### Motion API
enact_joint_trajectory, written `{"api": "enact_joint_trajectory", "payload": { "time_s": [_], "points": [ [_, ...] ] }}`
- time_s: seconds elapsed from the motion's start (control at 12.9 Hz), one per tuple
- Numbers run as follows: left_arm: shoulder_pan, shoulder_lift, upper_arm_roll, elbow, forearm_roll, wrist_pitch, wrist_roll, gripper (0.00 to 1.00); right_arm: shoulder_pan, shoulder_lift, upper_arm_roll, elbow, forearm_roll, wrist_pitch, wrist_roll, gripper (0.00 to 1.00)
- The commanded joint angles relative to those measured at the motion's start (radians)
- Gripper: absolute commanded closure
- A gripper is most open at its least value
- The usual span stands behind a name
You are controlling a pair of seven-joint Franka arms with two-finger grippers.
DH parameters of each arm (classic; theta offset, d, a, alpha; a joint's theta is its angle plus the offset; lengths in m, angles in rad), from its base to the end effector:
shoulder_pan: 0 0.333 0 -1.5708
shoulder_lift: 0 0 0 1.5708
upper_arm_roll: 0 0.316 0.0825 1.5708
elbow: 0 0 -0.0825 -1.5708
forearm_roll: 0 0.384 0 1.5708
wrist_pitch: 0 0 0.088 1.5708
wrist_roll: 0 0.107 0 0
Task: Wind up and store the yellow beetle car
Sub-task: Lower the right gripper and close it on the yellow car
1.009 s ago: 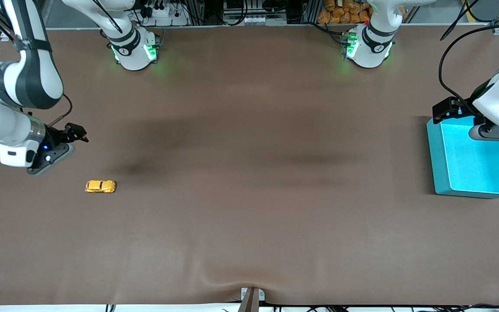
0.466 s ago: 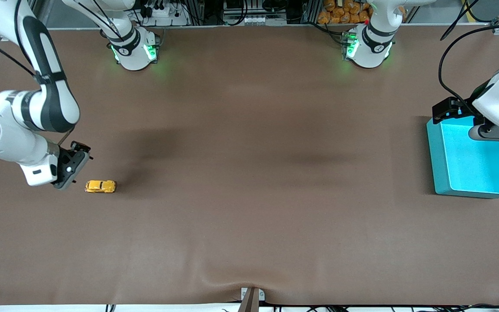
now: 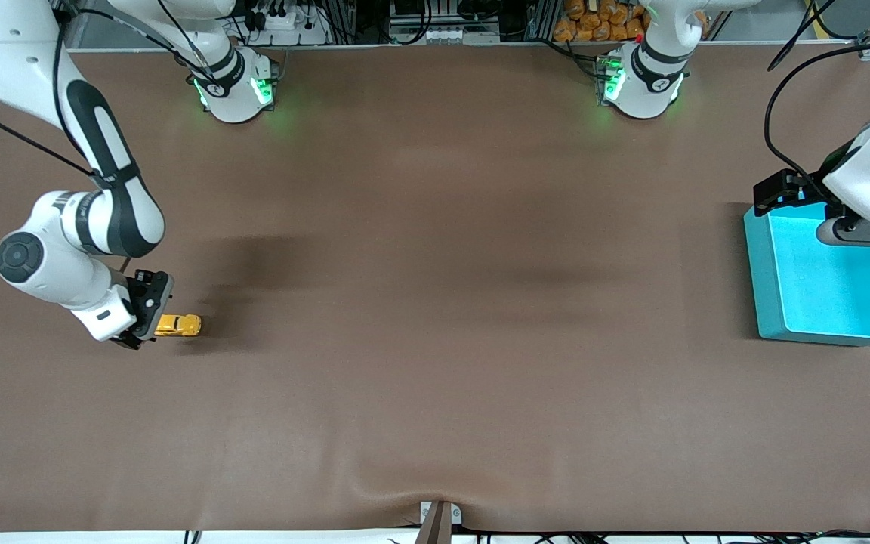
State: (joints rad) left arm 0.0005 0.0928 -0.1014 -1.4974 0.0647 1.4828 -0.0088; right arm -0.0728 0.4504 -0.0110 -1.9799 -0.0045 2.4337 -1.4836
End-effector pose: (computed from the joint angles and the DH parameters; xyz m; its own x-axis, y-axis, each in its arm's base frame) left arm 0.5710 -0.0476 0.5996 0.9906 -0.0863 -0.1061 -0.0926 -0.9941 -0.0562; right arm 0.6112 -0.0511 0.2379 0.1657 0.9861 -0.0074 0.9862 -0.1657 0.0041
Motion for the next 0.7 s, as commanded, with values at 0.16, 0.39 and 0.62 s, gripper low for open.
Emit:
{"api": "enact_joint_trajectory", "payload": {
  "time_s": [0.16,0.39,0.62],
  "points": [
    [0.000,-0.008,0.002,-0.006,-0.002,-0.003,-0.013,0.00,-0.024,0.059,0.008,0.013,-0.015,0.045,-0.037,0.00],
    [0.000,-0.008,0.002,-0.006,-0.002,-0.003,-0.019,0.00,-0.028,0.082,0.008,0.013,-0.015,0.068,-0.037,0.00],
    [-0.002,-0.008,0.002,-0.006,-0.002,-0.003,-0.020,0.00,-0.030,0.096,0.008,0.013,-0.015,0.077,-0.037,0.00]
  ]
}}
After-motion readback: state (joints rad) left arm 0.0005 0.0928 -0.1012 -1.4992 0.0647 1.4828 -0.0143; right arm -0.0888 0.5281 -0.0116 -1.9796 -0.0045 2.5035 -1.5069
